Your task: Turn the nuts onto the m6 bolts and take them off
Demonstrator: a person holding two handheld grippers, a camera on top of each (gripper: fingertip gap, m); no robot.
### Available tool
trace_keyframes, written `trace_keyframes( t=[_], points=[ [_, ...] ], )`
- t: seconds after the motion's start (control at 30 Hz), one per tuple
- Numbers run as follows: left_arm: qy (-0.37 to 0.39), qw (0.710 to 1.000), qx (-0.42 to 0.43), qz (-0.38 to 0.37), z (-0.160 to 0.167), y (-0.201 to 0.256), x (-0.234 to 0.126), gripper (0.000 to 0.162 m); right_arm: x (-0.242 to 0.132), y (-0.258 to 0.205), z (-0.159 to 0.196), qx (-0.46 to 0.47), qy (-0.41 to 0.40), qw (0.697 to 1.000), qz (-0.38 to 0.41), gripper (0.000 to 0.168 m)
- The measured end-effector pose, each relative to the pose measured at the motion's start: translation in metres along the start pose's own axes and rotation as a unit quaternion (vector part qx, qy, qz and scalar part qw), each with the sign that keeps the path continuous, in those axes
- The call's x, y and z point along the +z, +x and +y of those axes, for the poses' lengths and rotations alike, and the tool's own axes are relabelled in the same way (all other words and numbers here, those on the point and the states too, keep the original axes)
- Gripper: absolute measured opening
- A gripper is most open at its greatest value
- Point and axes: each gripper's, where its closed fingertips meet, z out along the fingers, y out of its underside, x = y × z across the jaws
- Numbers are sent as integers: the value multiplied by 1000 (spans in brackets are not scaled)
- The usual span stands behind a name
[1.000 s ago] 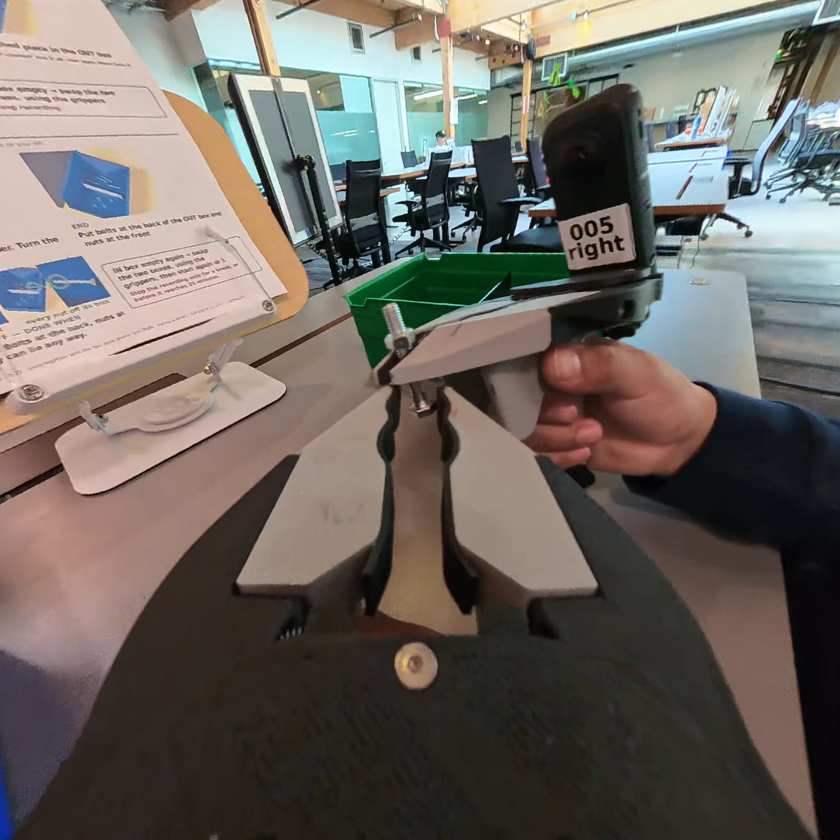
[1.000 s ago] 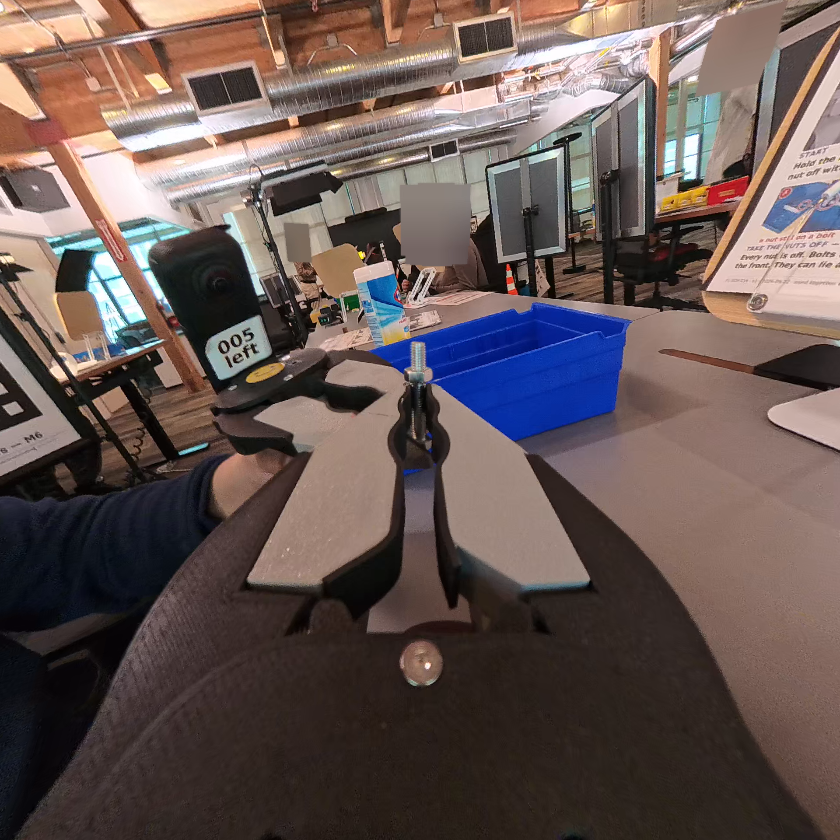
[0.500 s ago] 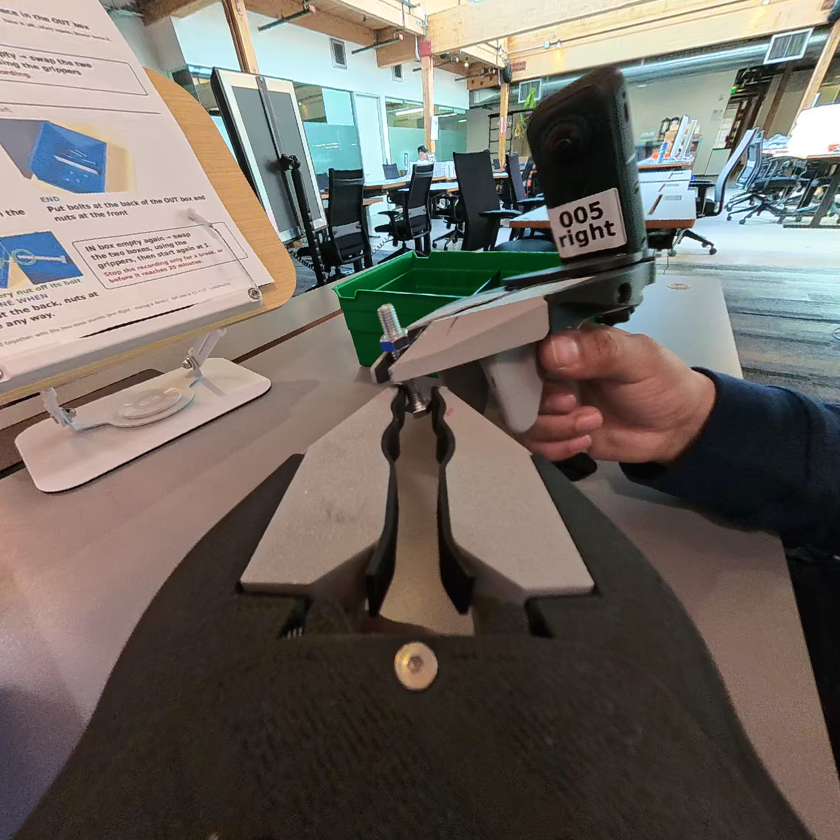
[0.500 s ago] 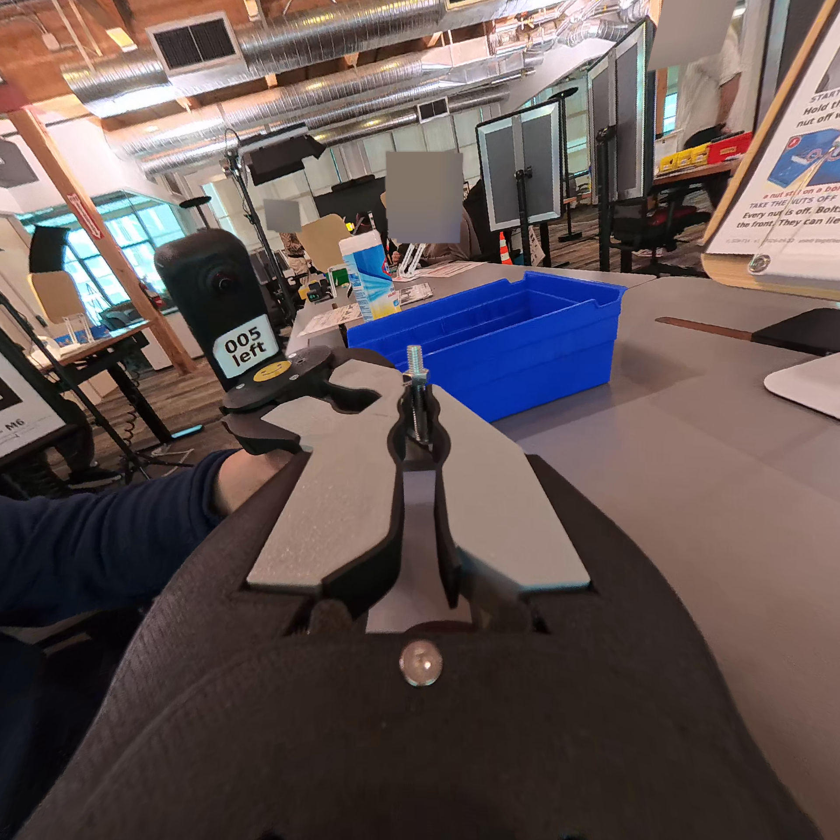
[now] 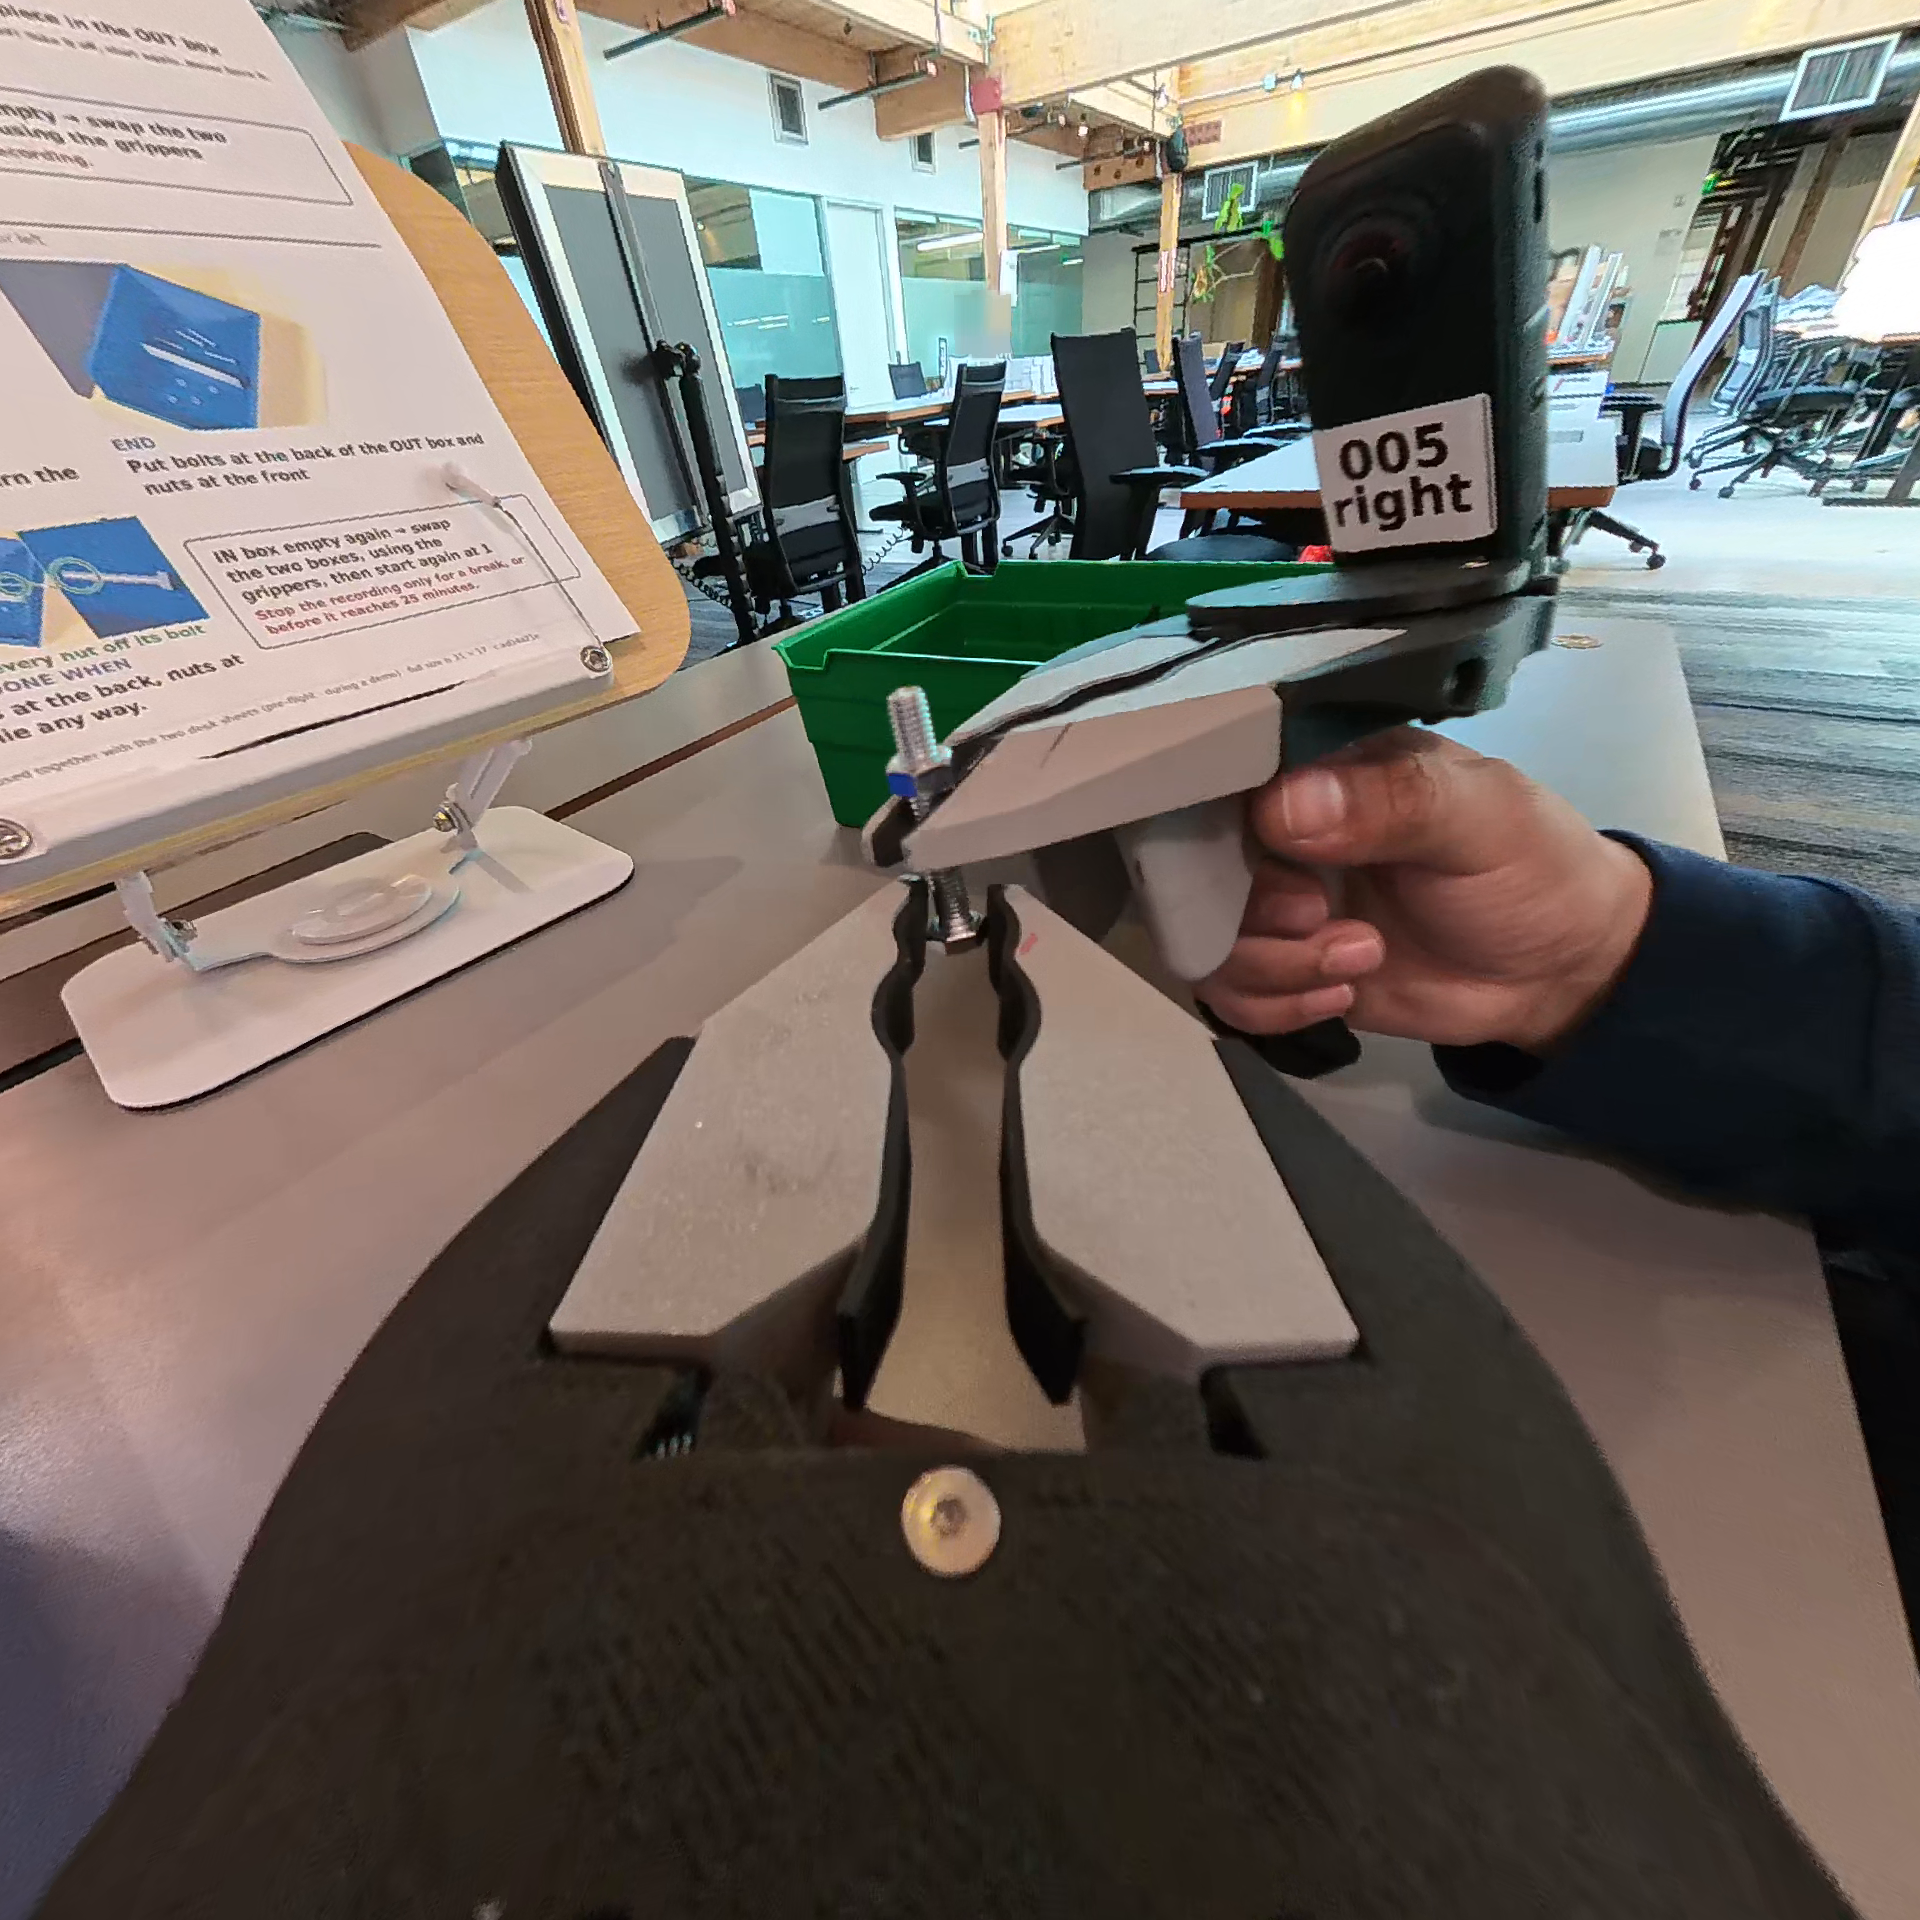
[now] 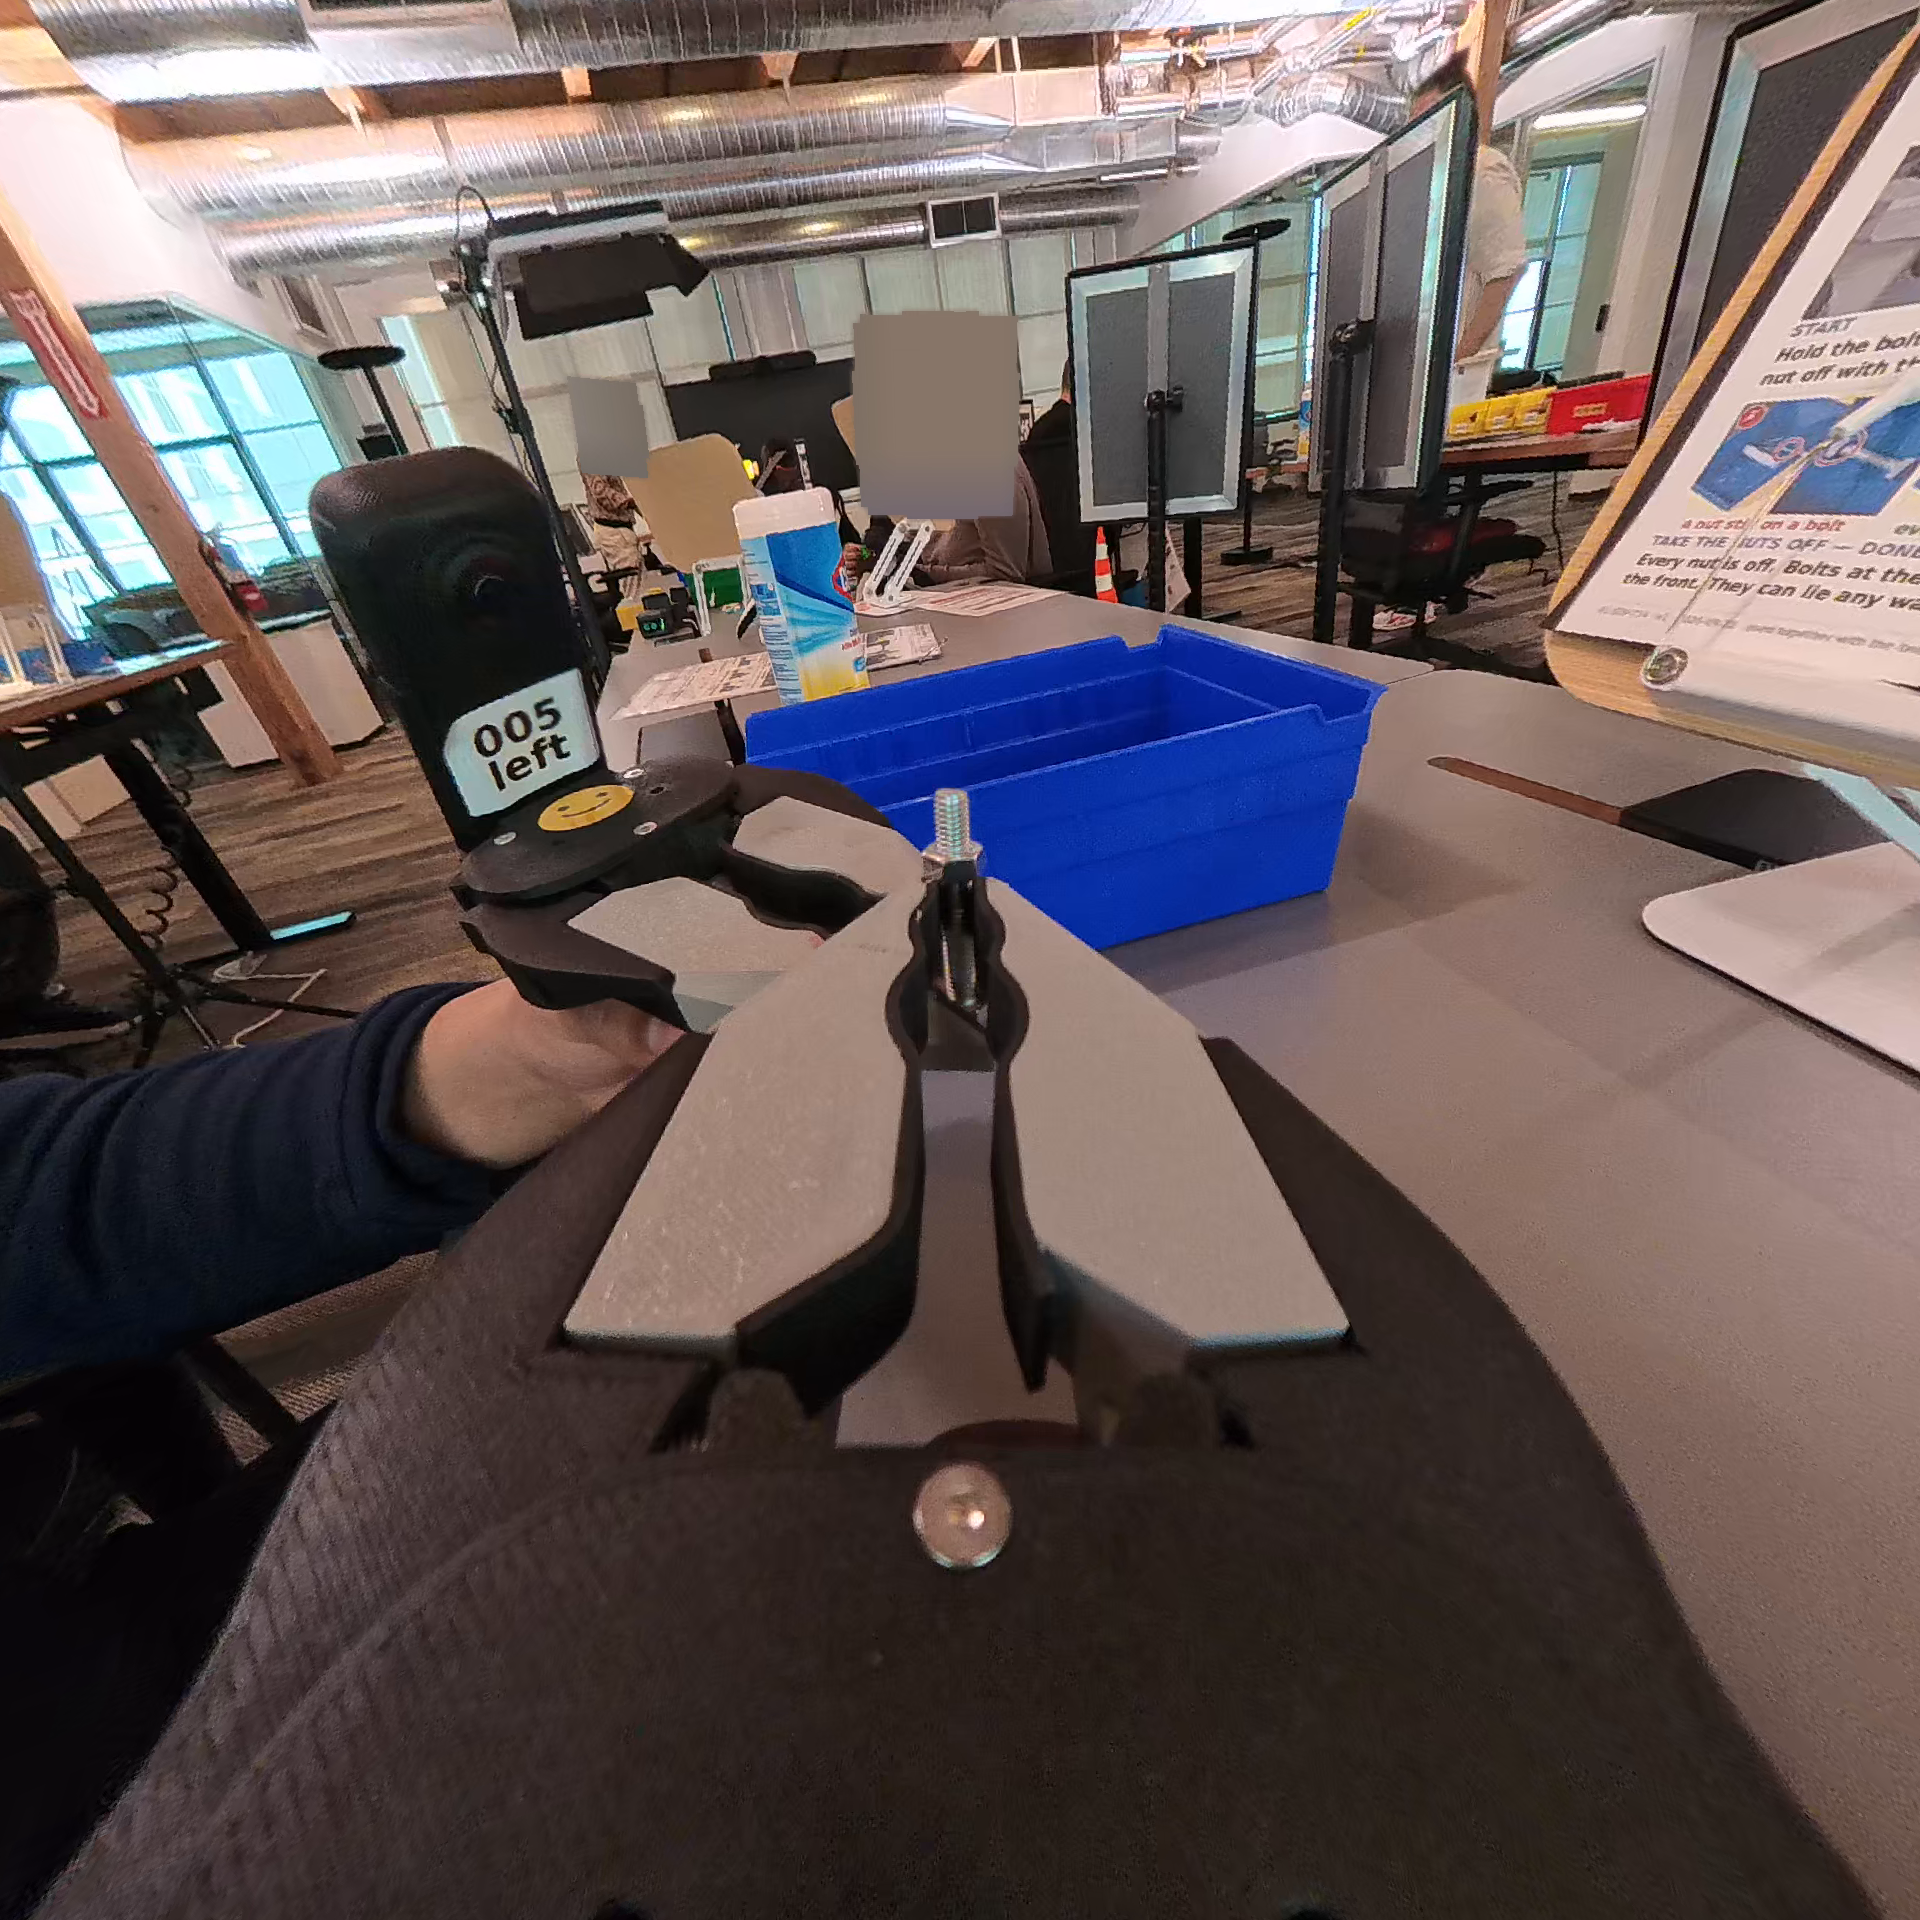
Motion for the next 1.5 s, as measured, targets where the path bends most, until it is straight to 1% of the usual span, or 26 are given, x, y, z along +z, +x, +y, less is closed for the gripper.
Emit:
trace_keyframes(
  t=[0.07, 0.2, 0.33, 0.5, 0.6, 0.67, 0.73, 0.8, 0.9, 0.97, 1.03, 1.07, 1.13, 1.23, 1.37, 1.5],
  points=[
    [-10, 1000, 3, -3, 2, -1, 0, 9, 1, 0, 1, 7, -3, 1000, -2, 2],
    [-13, 998, 36, -44, 2, -11, -2, 8, -2, 3, -4, 26, 18, 999, -1, 5],
    [-21, 999, 22, -42, 5, -12, -1, 8, -5, 6, -12, 25, 40, 999, 9, 20],
    [-23, 999, 32, -21, 6, -2, 1, 8, -2, 6, -10, -9, 31, 999, 30, 24],
    [-26, 998, 49, -28, 7, 0, 2, 8, -2, 9, -8, -43, 19, 997, 56, 19],
    [-27, 998, 42, -40, 7, -6, 2, 8, -6, 15, -10, -55, 22, 995, 77, 15],
    [-12, 998, 25, -52, 2, -13, -2, 8, -12, 21, -15, -41, 35, 995, 87, 10],
    [2, 999, 5, -47, -3, -16, -6, 8, -16, 27, -16, -19, 42, 995, 93, 10],
    [-10, 999, 1, -48, 2, -17, -5, 8, -11, 14, -18, -14, 49, 997, 54, 17],
    [-10, 999, 16, -41, 2, -11, -2, 8, -5, 8, -12, -30, 32, 998, 46, 19],
    [-12, 999, 32, -31, 2, -3, 0, 8, 0, 7, -4, -40, 11, 998, 50, 17],
    [-18, 999, 39, -30, 5, -2, 2, 8, 2, 6, -1, -40, 3, 998, 44, 7],
    [-24, 998, 44, -30, 7, 0, 3, 9, 3, 3, 1, -33, -3, 999, 31, 6],
    [-16, 999, 25, -21, 5, -1, 2, 9, 1, 3, -1, -21, 1, 999, 25, 6],
    [-15, 1000, -16, -1, 7, 0, 2, 9, 1, 1, 1, -27, -2, 999, 20, 6],
    [-13, 999, -31, 8, 7, 1, 1, 9, 5, -3, 7, -31, -20, 999, 9, 6]
  ],
)
